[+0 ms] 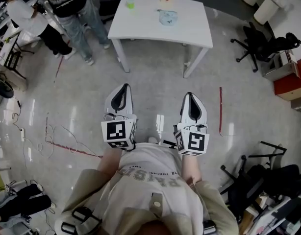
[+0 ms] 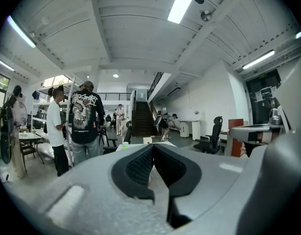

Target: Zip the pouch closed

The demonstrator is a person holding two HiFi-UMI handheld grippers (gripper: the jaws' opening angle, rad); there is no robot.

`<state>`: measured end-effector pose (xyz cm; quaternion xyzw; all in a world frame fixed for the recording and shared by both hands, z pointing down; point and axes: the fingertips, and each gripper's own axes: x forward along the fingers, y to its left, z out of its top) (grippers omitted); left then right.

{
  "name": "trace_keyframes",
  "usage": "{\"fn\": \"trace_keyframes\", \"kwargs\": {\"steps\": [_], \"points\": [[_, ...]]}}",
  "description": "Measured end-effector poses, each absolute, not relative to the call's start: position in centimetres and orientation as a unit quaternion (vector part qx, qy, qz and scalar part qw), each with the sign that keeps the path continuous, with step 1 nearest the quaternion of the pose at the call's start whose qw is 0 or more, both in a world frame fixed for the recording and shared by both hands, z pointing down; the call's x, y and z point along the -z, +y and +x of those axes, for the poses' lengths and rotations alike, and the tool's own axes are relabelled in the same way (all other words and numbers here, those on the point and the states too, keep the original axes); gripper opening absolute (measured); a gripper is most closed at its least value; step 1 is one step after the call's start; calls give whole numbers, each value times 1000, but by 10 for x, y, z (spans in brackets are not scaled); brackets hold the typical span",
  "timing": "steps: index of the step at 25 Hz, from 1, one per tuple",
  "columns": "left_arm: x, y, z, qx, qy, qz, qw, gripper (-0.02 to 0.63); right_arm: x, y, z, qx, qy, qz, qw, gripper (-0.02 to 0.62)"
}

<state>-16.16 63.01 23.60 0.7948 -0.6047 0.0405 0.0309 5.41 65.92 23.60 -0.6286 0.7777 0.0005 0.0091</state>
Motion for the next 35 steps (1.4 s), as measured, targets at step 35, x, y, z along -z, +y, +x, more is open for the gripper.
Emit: {"fn": "trace_keyframes", "kwargs": {"steps": [35], "points": [[-272,494,-156,-71,-611,784,83,242,-268,528,88,58,775,-629,3,252]]}}
